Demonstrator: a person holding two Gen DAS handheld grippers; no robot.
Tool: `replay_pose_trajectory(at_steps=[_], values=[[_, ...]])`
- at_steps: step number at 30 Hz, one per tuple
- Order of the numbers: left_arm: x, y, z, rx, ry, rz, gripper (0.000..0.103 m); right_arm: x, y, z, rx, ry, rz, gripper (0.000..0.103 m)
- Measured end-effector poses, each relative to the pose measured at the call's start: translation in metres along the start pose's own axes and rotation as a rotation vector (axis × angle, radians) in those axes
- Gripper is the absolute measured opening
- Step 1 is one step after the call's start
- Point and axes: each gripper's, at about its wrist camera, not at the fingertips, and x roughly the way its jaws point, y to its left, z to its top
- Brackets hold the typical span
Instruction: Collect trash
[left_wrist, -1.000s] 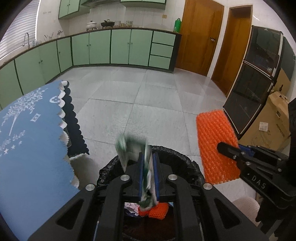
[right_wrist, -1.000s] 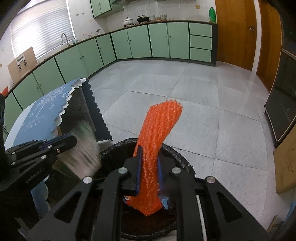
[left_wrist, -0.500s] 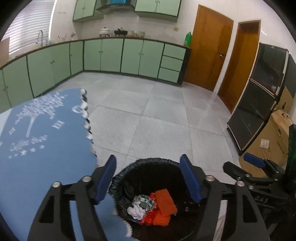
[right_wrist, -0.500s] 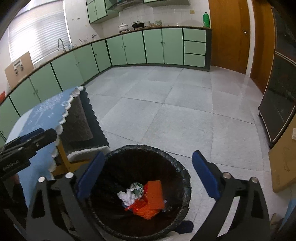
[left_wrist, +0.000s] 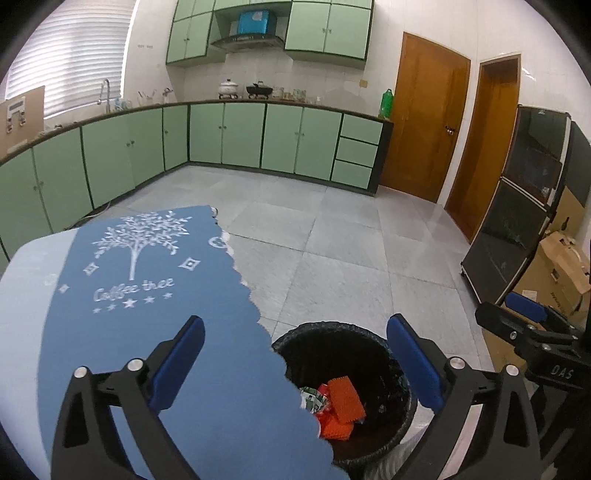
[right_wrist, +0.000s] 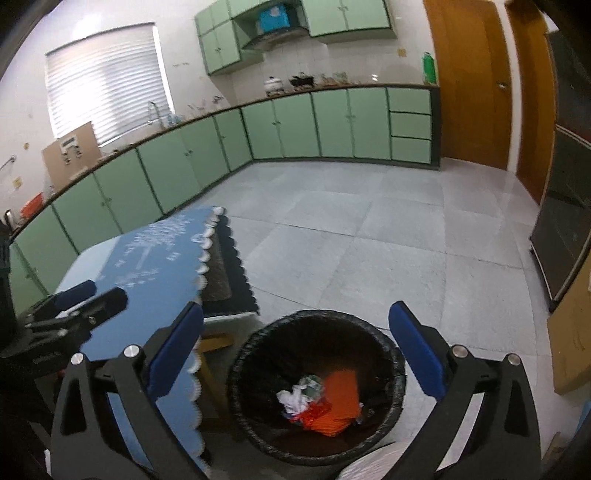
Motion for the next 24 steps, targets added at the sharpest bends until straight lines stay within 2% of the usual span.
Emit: replay_pose_trajectory(at_steps=[11,24], values=[[-0.07,0.01,-0.004,-0.011,-0.067,0.026,0.097,-0.059,0.041,0.008,-0.067,-0.055,0.05,0.098],[-0.114,0.009,-0.018,0.006,-0.11,0.052,0.097,-0.093,0.07,-0.002,-0.118,-0.09,0.045,0.098]])
